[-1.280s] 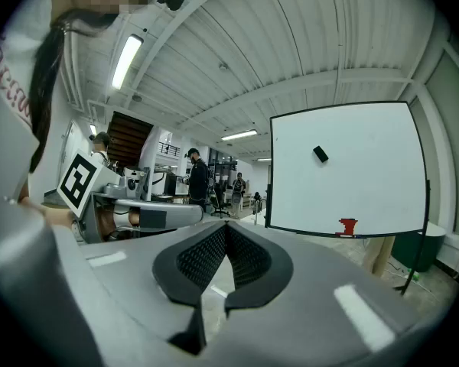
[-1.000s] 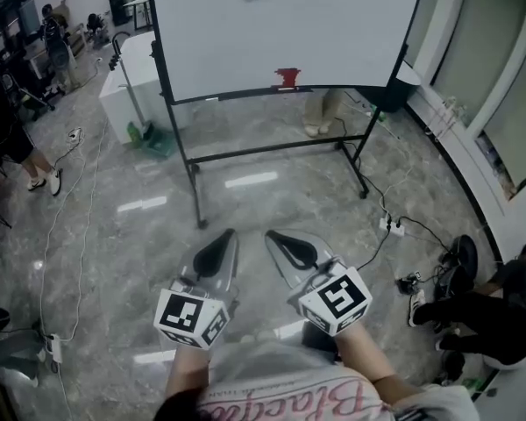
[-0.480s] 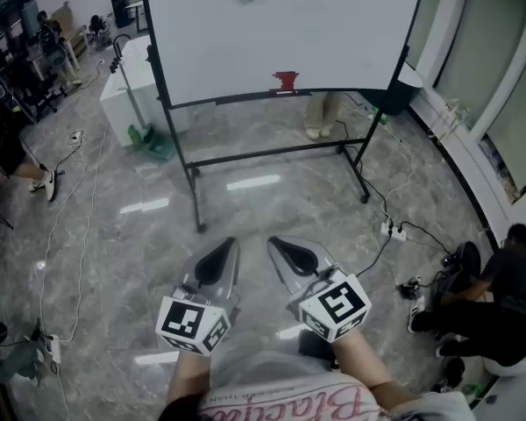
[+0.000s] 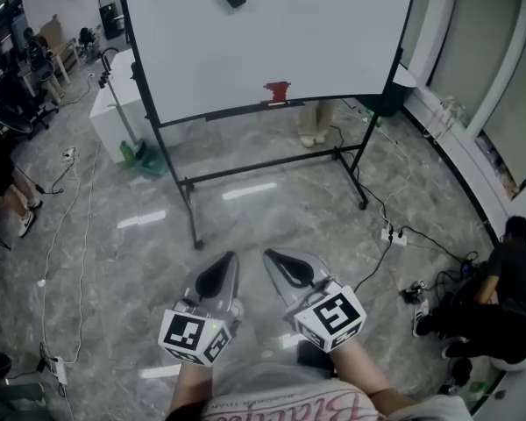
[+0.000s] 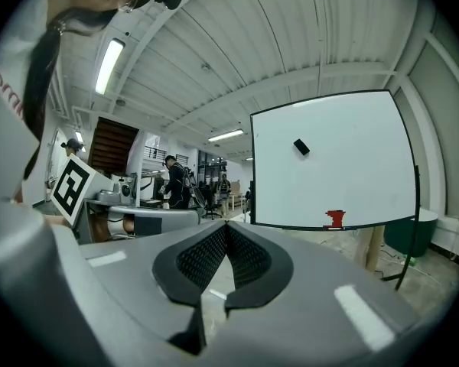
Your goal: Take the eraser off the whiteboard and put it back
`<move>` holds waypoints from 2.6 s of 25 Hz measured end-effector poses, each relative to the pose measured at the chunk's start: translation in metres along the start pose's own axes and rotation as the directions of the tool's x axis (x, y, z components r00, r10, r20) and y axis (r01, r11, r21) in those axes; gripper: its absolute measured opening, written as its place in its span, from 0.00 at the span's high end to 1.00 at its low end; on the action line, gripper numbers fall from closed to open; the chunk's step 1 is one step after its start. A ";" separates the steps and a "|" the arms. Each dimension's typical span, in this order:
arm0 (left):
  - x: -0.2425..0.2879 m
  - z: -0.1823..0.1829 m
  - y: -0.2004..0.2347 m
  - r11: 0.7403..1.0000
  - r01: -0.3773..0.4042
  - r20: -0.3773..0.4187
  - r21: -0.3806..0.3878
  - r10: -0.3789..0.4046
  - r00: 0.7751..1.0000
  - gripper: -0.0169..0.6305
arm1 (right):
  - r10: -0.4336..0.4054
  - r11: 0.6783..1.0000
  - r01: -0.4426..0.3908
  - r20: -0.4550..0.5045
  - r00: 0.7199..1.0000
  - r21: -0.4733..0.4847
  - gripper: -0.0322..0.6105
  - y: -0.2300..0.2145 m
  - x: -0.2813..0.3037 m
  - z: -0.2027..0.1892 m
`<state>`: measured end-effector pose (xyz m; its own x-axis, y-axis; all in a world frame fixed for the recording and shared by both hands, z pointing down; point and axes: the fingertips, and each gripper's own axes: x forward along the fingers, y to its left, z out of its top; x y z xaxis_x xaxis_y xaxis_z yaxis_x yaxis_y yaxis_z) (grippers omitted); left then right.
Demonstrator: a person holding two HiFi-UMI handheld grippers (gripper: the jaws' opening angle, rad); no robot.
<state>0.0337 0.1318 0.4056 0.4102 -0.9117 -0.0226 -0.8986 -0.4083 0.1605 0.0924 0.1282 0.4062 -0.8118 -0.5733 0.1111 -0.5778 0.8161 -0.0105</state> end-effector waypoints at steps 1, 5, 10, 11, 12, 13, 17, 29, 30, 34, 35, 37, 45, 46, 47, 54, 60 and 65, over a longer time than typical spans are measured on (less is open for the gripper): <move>0.005 0.001 0.007 1.000 0.003 0.001 0.001 -0.003 1.000 0.98 | -0.007 1.000 0.007 0.000 1.000 0.000 0.95 -0.005 0.006 0.000; 0.031 0.007 0.038 1.000 0.016 0.009 0.014 -0.016 1.000 0.98 | -0.027 1.000 0.027 0.011 1.000 0.003 0.95 -0.024 0.038 0.005; 0.071 0.023 0.081 0.999 0.038 0.021 0.022 -0.039 0.999 0.98 | -0.050 0.999 0.050 0.033 0.998 -0.017 0.95 -0.050 0.086 0.023; 0.078 0.025 0.089 0.999 0.047 0.017 0.023 -0.047 0.999 0.98 | -0.056 0.998 0.057 0.037 0.998 -0.015 0.95 -0.054 0.096 0.026; 0.085 0.026 0.097 0.998 0.057 0.013 0.023 -0.057 0.998 0.98 | -0.062 0.998 0.063 0.038 0.997 -0.013 0.95 -0.058 0.106 0.028; 0.091 0.027 0.105 0.998 0.067 0.011 0.023 -0.067 0.998 0.98 | -0.068 0.998 0.068 0.037 0.997 -0.012 0.95 -0.063 0.116 0.030; 0.115 0.038 0.136 0.995 0.095 0.015 0.029 -0.096 0.995 0.98 | -0.088 0.996 0.089 0.043 0.995 -0.017 0.95 -0.078 0.153 0.039; 0.176 0.040 0.193 0.993 0.119 -0.010 0.005 -0.119 0.993 0.98 | -0.112 0.993 0.113 0.049 0.992 -0.022 0.95 -0.130 0.219 0.051; 0.183 0.042 0.197 0.993 0.118 -0.008 0.007 -0.118 0.993 0.98 | -0.120 0.992 0.121 0.057 0.991 -0.024 0.95 -0.138 0.223 0.054; 0.208 0.044 0.214 0.994 0.112 -0.004 0.014 -0.112 0.994 0.98 | -0.135 0.988 0.142 0.106 0.985 -0.063 0.95 -0.168 0.247 0.075; 0.217 0.046 0.218 0.994 0.112 -0.002 0.019 -0.112 0.994 0.98 | -0.139 0.986 0.148 0.120 0.983 -0.076 0.95 -0.178 0.254 0.083; 0.235 0.051 0.227 0.993 0.111 0.000 0.035 -0.111 0.994 0.98 | -0.153 0.980 0.170 0.158 0.975 -0.101 0.95 -0.203 0.270 0.103; 0.298 0.074 0.266 0.995 0.068 0.053 0.069 -0.072 0.996 0.98 | -0.153 0.947 0.234 0.330 0.931 -0.222 0.90 -0.286 0.334 0.197; 0.307 0.077 0.270 0.995 0.062 0.064 0.072 -0.066 0.996 0.98 | -0.143 0.939 0.237 0.347 0.927 -0.247 0.88 -0.293 0.341 0.211; 0.315 0.081 0.273 0.996 0.055 0.077 0.075 -0.061 0.995 0.98 | -0.134 0.931 0.244 0.365 0.921 -0.272 0.88 -0.299 0.347 0.226; 0.359 0.102 0.287 0.995 0.036 0.125 0.096 -0.048 0.991 0.98 | -0.143 0.859 0.336 0.449 0.882 -0.387 0.71 -0.330 0.375 0.312; 0.377 0.114 0.299 0.994 0.047 0.128 0.100 -0.060 0.990 0.98 | -0.239 0.814 0.402 0.388 0.890 -0.420 0.60 -0.361 0.397 0.340; 0.392 0.126 0.305 0.991 0.074 0.134 0.113 -0.089 0.987 0.98 | -0.276 0.783 0.379 0.270 0.922 -0.493 0.56 -0.372 0.424 0.339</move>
<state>-0.0987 -0.3558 0.3211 0.4640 -0.8695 -0.1693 -0.8775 -0.4773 0.0462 -0.0650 -0.4431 0.1207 -0.6120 -0.7740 -0.1627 -0.7182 0.4576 0.5243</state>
